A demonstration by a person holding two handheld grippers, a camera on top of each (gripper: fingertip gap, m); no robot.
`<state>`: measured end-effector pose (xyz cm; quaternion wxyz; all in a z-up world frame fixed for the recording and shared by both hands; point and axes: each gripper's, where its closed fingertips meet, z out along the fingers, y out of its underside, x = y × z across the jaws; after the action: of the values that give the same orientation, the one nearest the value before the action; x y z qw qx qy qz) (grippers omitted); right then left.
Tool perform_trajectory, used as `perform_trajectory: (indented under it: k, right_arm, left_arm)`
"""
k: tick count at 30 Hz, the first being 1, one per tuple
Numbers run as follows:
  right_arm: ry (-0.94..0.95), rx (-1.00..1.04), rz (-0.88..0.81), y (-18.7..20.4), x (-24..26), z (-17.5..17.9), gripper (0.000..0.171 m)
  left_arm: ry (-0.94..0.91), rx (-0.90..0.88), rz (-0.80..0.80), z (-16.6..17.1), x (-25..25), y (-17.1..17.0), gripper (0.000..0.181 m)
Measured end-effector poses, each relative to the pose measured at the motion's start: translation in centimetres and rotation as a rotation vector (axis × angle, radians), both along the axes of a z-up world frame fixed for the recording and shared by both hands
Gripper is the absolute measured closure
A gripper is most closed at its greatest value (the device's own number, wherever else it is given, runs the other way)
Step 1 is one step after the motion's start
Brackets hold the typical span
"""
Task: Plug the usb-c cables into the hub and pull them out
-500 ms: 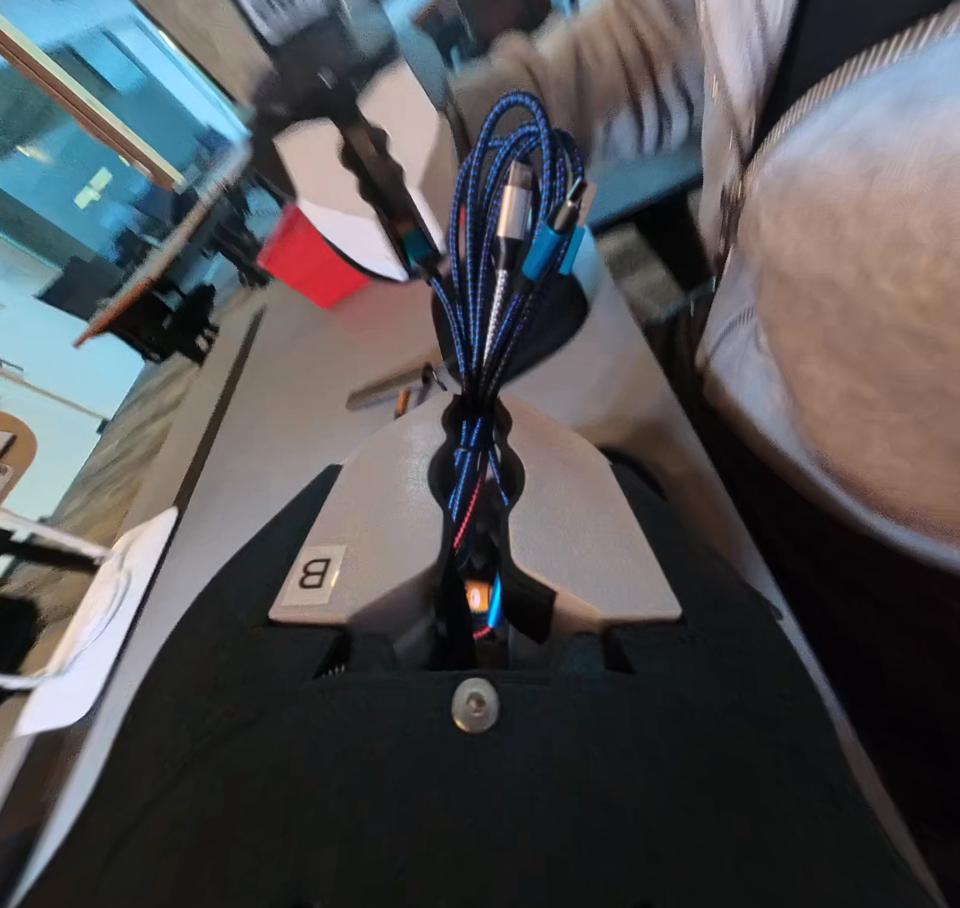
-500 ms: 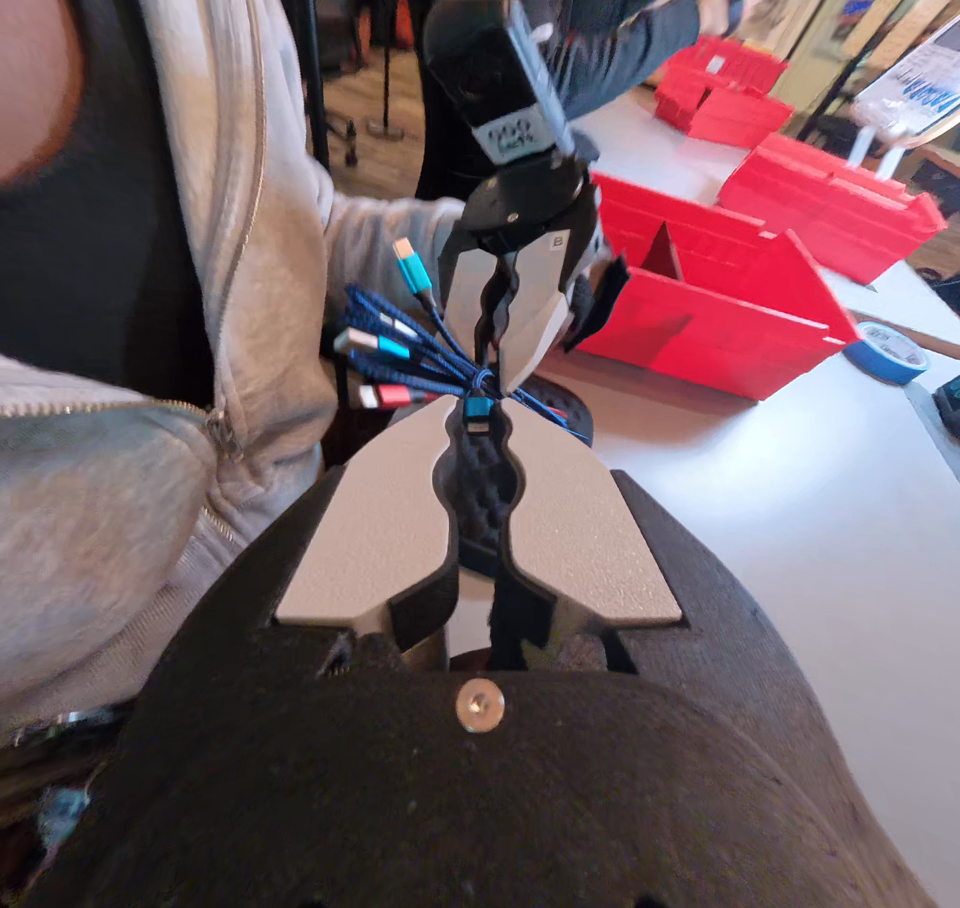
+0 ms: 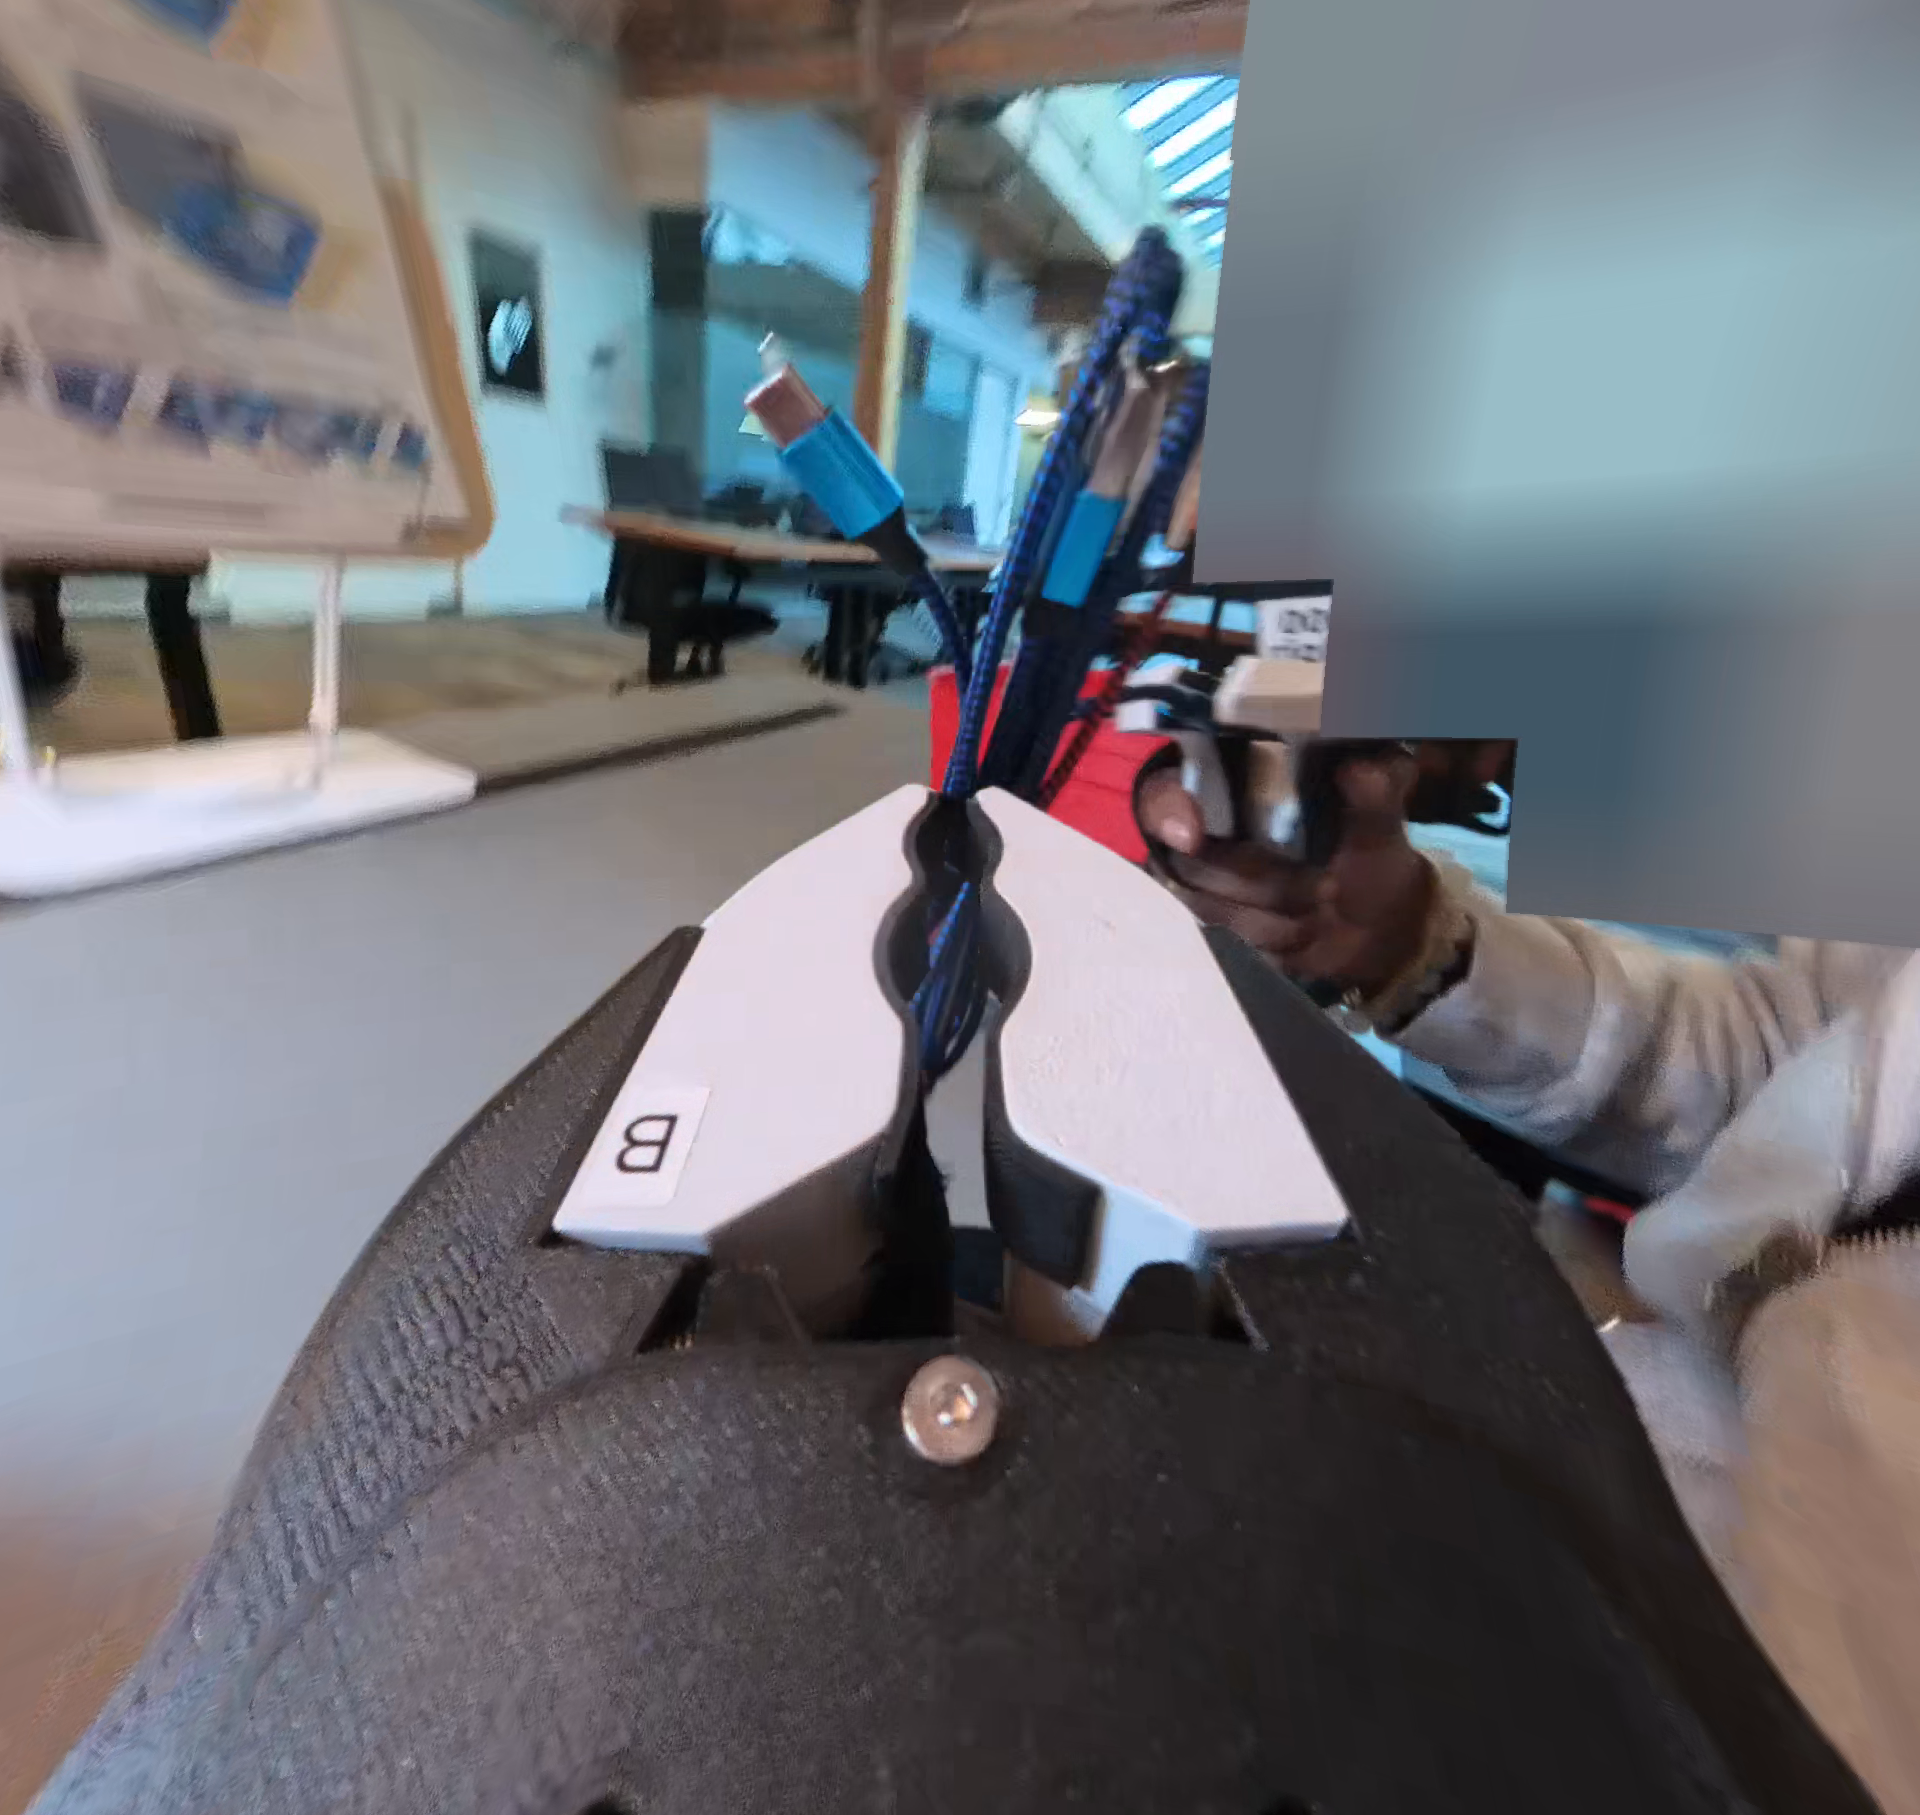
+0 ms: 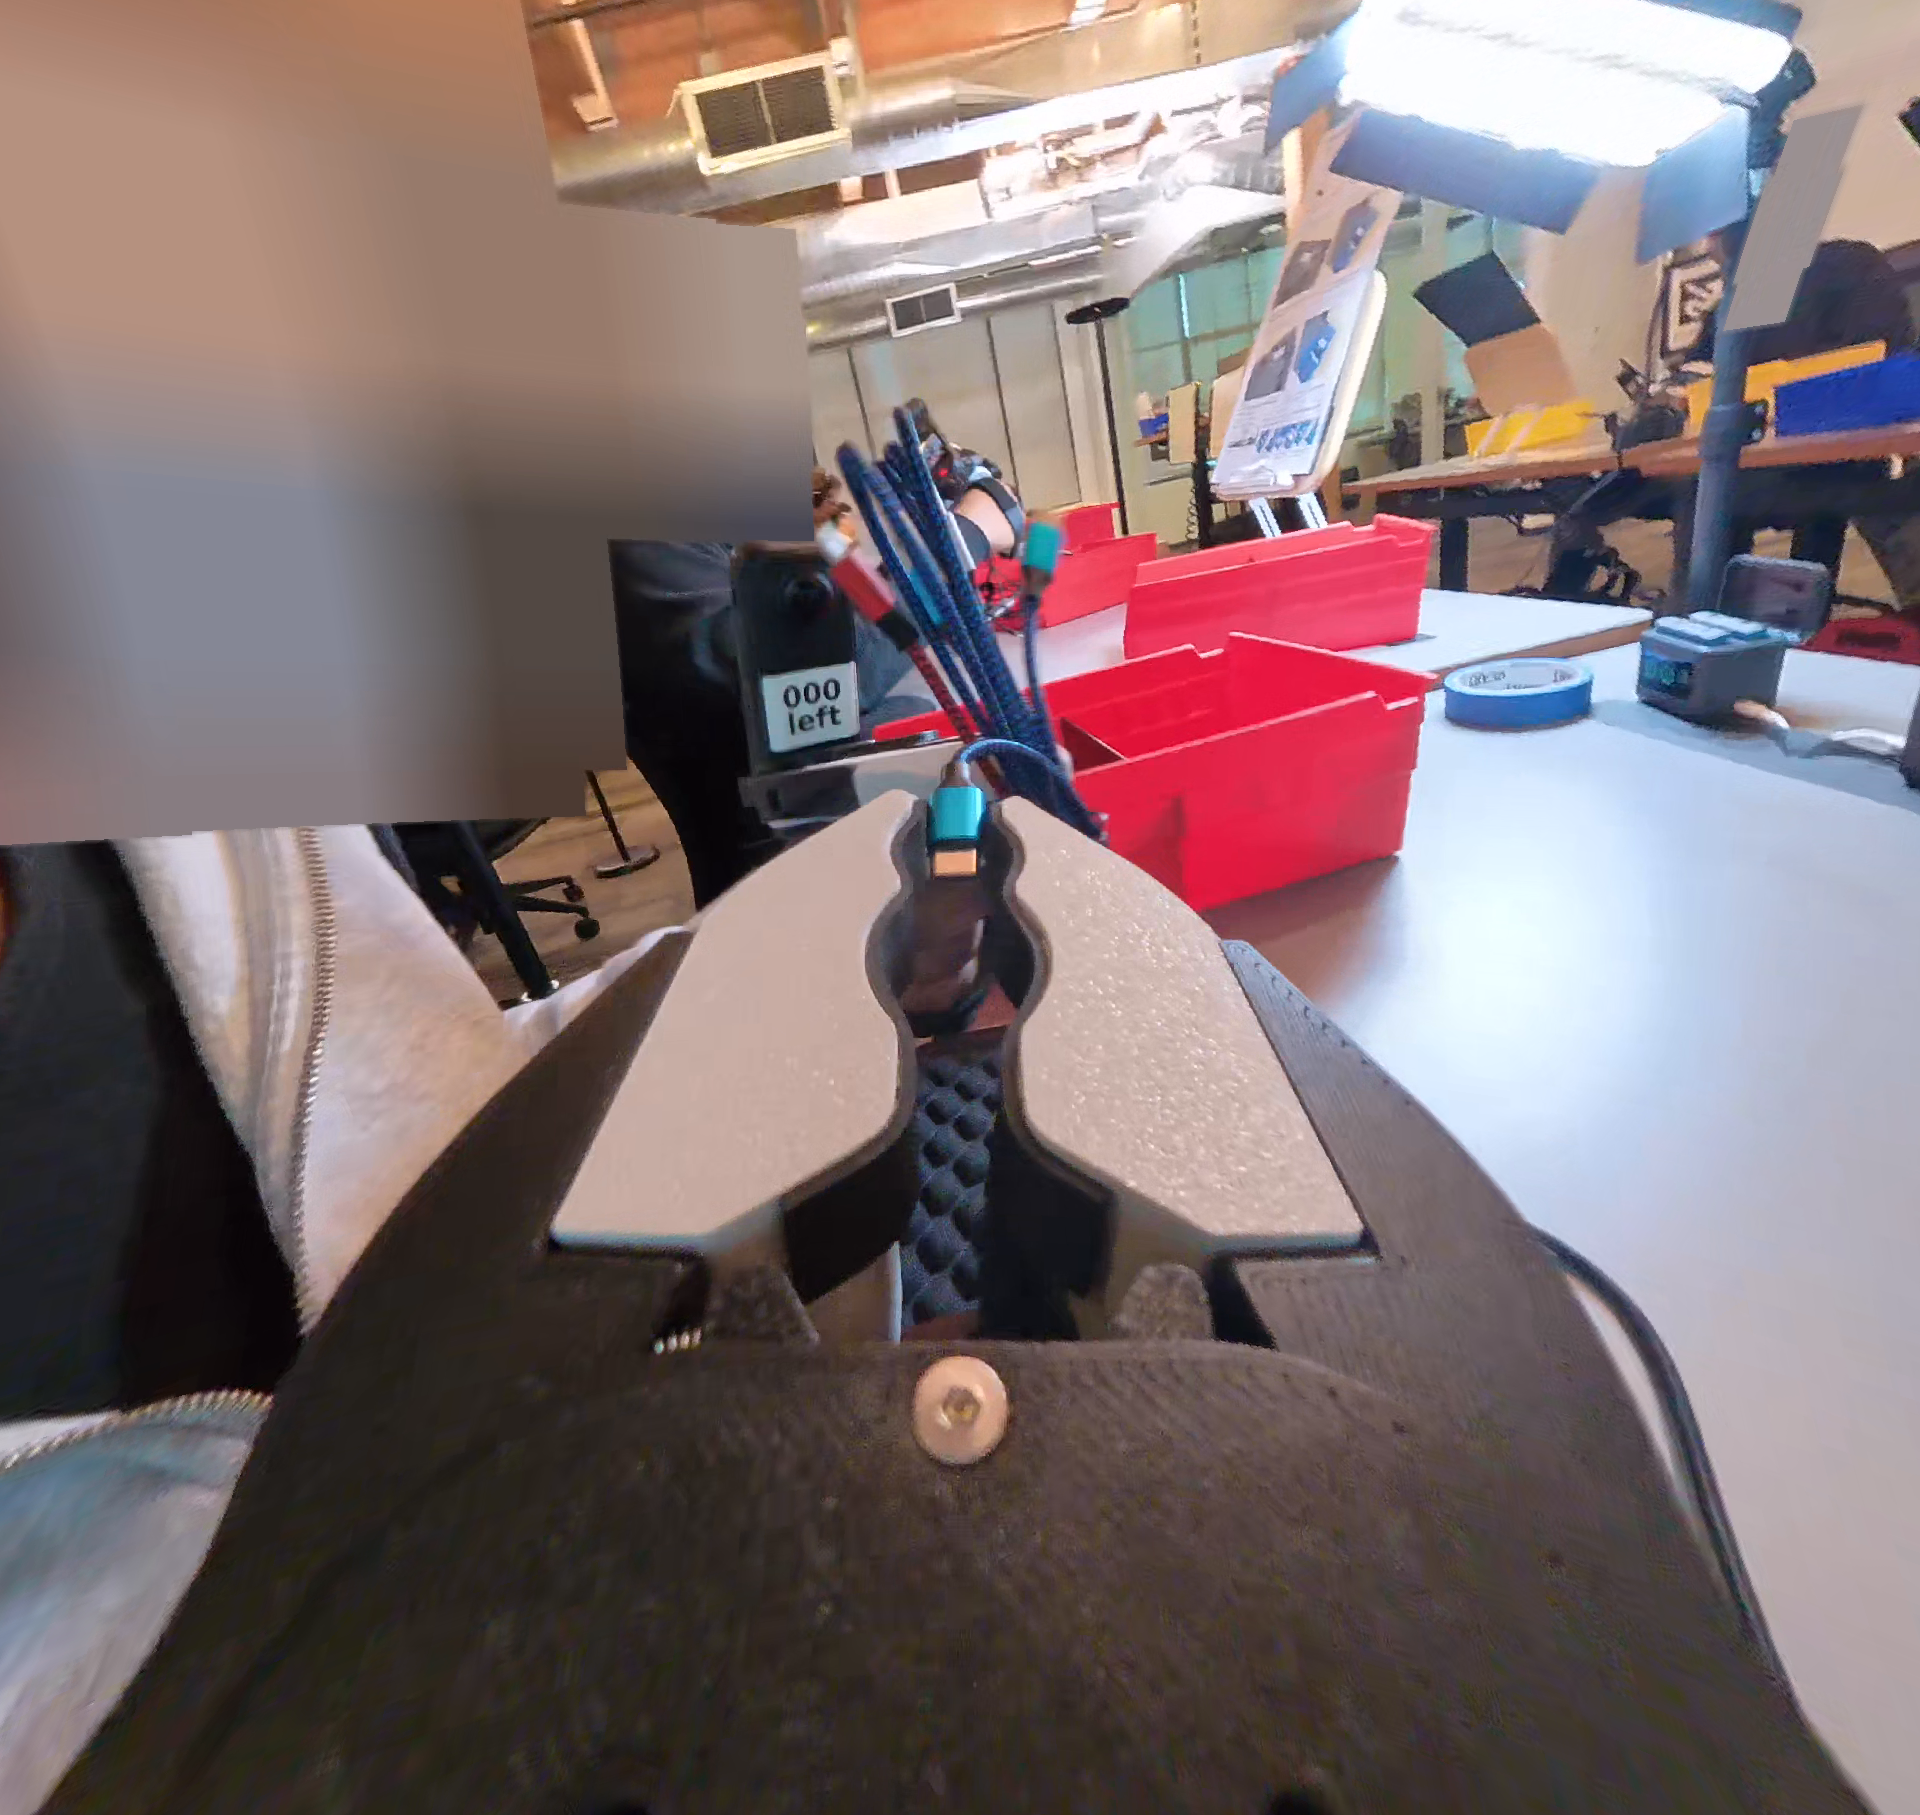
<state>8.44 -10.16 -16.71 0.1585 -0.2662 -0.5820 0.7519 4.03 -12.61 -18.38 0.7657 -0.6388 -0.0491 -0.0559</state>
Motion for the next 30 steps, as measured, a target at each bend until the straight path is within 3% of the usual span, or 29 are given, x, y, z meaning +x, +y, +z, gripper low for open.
perform_trajectory:
  k: [4, 8, 10, 14, 16, 18, 21, 25, 28, 30]
  right_arm:
    - [-0.059, 0.058, -0.121, -0.2, -1.7, -1.6, 0.162]
    - [-0.240, -0.004, -0.226, 1.1, -4.1, -3.8, 0.161]
    - [-0.308, -0.029, -0.270, 1.6, -4.9, -4.7, 0.161]
    - [-0.384, -0.065, -0.320, 1.8, -6.0, -5.7, 0.161]
    - [-0.401, -0.072, -0.324, 1.6, -6.4, -5.8, 0.160]
    - [-0.408, -0.078, -0.325, 1.4, -6.8, -5.6, 0.161]
    - [-0.396, -0.120, -0.282, 0.7, -7.0, -4.2, 0.161]
    - [-0.353, -0.212, -0.143, -0.5, -5.7, -0.7, 0.161]
    - [-0.323, -0.224, -0.063, -0.5, -4.2, 0.7, 0.161]
    - [-0.284, -0.165, 0.007, -0.8, -3.0, 0.7, 0.161]
  left_arm:
    - [-0.229, -0.128, 0.112, -2.4, -2.1, 0.8, 0.177]
    - [-0.241, -0.320, 0.171, -5.4, -3.0, 1.0, 0.169]
    - [-0.232, -0.382, 0.171, -5.8, -3.1, 0.3, 0.147]
    - [-0.110, -0.448, 0.253, -4.8, -3.8, -2.1, 0.143]
    - [-0.051, -0.402, 0.217, -3.2, -2.6, -2.6, 0.143]
    - [-0.023, -0.312, -0.023, -1.5, 1.7, -1.8, 0.147]
    - [-0.154, -0.149, -0.365, -0.4, 7.1, 0.3, 0.147]
    - [-0.326, 0.095, -0.270, -0.8, 4.4, 3.9, 0.140]
    - [-0.333, 0.332, -0.227, 1.2, 2.5, 2.3, 0.142]
    - [-0.256, 0.341, -0.199, 1.3, 2.5, 1.6, 0.142]
